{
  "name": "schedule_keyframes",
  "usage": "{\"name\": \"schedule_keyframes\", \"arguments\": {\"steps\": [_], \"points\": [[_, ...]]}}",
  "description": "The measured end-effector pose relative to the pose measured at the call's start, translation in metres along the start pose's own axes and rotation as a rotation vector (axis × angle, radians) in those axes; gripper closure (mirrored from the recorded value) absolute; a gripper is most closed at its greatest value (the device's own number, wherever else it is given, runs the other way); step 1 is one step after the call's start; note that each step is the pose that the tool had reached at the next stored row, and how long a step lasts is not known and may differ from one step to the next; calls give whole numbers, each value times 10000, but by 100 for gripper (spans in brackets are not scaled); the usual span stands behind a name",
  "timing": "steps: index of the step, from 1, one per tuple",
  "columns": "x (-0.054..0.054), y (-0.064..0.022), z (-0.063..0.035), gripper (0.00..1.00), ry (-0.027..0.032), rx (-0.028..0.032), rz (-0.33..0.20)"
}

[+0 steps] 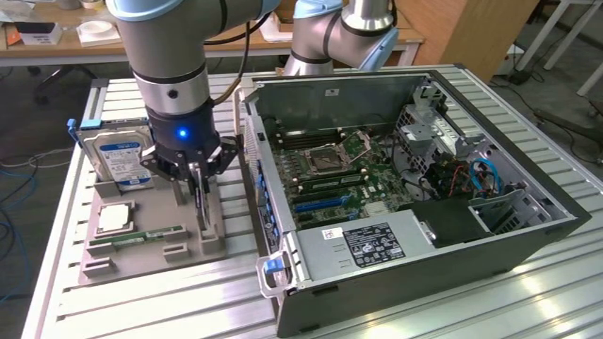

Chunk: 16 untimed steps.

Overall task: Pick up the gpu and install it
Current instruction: 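Pick up the gpu and move the gpu toward the slot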

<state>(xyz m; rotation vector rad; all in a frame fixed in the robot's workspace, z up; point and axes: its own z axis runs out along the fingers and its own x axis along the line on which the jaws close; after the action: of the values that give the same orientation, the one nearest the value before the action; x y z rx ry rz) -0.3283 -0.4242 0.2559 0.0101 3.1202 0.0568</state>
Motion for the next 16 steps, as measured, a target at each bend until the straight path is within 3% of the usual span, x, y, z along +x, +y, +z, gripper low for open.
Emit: {"name": "schedule_keyframes", "arguments": {"steps": [16], "points": [[0,3,-71,74,-1,-1,1]]}}
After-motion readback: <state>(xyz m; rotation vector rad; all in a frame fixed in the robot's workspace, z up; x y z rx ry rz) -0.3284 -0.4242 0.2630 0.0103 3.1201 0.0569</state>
